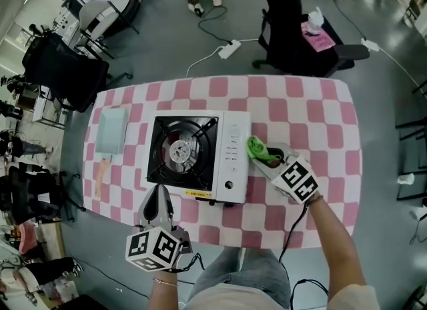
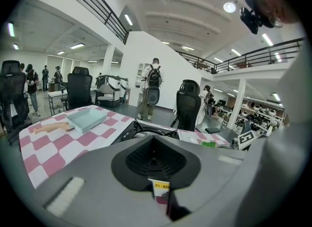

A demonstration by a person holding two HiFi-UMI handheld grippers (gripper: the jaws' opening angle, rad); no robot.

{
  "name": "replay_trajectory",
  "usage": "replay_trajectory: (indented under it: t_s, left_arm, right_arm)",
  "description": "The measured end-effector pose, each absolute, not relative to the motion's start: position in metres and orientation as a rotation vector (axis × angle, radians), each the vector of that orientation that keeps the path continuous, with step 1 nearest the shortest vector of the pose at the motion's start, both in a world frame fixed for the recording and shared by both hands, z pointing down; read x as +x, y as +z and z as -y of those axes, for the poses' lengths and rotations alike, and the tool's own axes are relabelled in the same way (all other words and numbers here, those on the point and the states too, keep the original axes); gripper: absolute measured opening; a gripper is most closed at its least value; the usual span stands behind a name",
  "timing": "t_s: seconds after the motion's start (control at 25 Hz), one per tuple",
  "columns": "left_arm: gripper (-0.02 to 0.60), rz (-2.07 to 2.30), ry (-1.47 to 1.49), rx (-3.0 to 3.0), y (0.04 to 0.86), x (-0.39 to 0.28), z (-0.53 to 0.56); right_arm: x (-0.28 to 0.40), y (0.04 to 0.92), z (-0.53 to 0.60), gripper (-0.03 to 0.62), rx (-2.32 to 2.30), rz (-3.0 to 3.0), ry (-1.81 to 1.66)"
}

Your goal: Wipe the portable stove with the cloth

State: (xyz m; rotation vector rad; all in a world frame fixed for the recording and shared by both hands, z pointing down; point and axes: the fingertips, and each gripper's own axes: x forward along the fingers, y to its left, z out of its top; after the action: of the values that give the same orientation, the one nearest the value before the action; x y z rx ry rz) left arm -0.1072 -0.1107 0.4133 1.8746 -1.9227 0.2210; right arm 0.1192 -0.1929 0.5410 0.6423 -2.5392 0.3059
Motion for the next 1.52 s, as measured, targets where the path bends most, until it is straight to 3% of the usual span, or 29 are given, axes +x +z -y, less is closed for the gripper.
replay_trajectory:
  t_s: [1.52]
  left_arm:
    - [0.0, 1.857, 0.225, 1.938, 0.415, -0.084, 0.098]
  right_arm:
    - [0.113, 0.542, 0.126, 0.106, 0.59, 2.614, 0.458]
